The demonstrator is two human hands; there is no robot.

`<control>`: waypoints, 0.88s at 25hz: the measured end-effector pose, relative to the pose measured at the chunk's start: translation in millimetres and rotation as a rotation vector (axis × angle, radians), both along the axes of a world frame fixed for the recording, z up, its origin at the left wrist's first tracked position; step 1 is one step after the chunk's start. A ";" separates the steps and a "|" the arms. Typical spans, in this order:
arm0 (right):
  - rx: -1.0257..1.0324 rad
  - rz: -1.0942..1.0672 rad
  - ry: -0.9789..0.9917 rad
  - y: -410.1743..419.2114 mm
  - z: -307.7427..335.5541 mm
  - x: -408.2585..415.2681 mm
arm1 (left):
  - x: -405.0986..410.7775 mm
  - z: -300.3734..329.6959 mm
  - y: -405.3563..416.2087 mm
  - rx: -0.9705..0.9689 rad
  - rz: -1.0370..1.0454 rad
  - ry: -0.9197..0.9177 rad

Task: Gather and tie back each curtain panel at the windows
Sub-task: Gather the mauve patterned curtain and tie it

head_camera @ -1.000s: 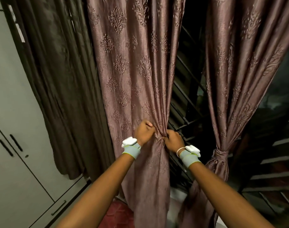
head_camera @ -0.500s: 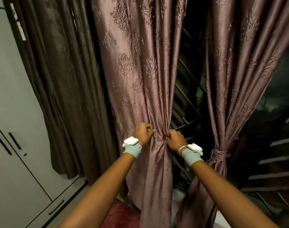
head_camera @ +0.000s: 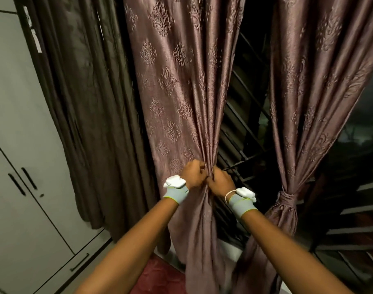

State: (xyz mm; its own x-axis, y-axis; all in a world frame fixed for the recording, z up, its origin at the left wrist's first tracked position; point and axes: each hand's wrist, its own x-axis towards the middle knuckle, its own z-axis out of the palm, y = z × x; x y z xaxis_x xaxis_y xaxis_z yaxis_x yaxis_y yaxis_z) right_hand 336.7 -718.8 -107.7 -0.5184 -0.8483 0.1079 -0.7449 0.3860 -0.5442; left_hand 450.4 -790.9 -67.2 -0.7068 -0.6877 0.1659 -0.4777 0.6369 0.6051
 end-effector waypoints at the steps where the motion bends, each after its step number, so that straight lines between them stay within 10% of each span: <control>1: 0.003 -0.009 0.020 0.3 -2.7 -5.9 | -0.7 -1.7 -5.8 0.051 -0.066 0.022; 12: 0.065 0.042 -0.041 -4.4 -0.5 -29.7 | -13.1 -15.2 -41.2 0.347 0.175 0.301; 22: 0.060 -0.121 0.151 0.9 7.7 -24.8 | -1.8 1.7 -7.8 -0.088 0.280 -0.067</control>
